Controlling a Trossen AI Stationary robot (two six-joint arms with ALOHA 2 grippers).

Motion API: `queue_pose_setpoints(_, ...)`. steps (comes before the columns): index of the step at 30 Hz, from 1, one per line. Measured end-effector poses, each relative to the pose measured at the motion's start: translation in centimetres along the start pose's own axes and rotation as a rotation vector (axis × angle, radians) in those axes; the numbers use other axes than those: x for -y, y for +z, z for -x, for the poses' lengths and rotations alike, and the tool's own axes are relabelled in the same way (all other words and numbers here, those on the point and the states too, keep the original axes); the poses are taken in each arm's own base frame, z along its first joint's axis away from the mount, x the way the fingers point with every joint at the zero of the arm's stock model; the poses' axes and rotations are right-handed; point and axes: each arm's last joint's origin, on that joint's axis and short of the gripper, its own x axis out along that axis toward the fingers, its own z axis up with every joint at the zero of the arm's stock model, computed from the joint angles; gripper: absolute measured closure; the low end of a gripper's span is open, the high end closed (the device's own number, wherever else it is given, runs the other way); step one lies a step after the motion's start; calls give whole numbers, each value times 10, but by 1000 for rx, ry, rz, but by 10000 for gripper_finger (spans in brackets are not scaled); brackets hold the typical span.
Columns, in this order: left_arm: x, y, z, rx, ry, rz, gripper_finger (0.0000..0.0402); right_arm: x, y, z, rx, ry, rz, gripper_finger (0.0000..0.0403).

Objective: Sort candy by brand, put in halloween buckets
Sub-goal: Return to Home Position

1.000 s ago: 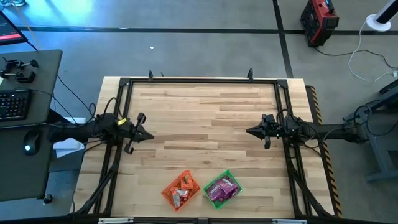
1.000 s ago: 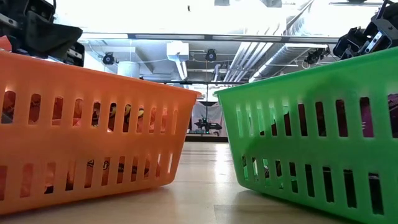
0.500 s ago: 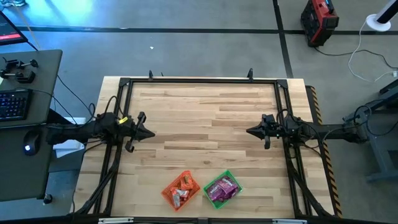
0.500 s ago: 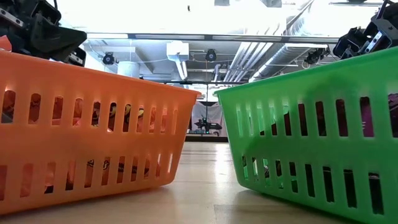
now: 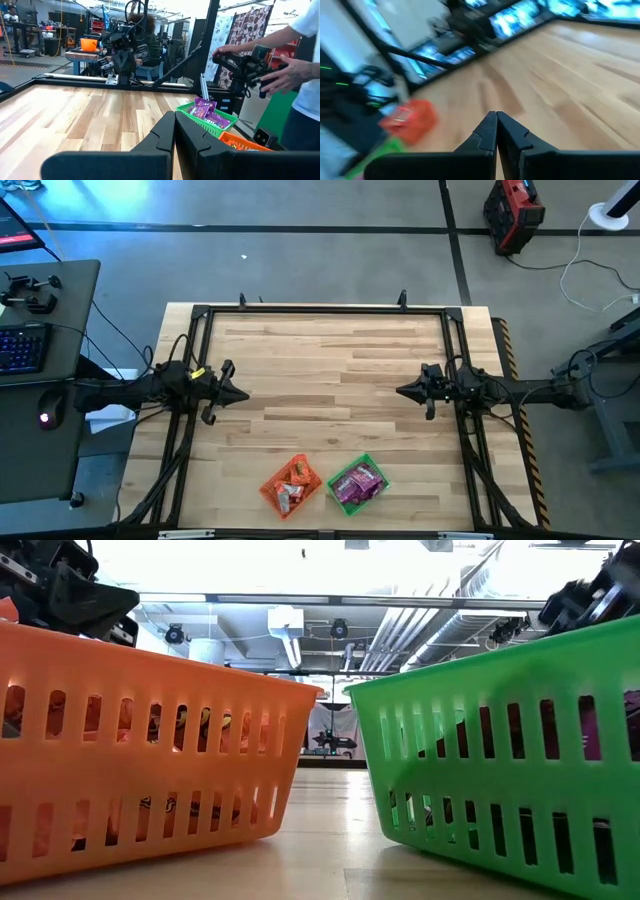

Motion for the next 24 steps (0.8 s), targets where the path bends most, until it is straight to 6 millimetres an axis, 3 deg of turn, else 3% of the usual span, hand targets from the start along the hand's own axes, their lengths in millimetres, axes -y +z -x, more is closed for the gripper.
queue_pose_setpoints(4,0,0,0,0,0,0,401,-8,8,9,104,103,29,402)
queue_pose_setpoints(9,0,0,0,-3,1,1,401,-8,10,12,158,69,500,402)
queue_pose_setpoints(11,0,0,0,-4,5,1,402,-8,10,12,164,66,614,402)
queue_pose_setpoints(24,-1,-1,-1,-9,11,2,401,-7,10,12,160,67,445,402)
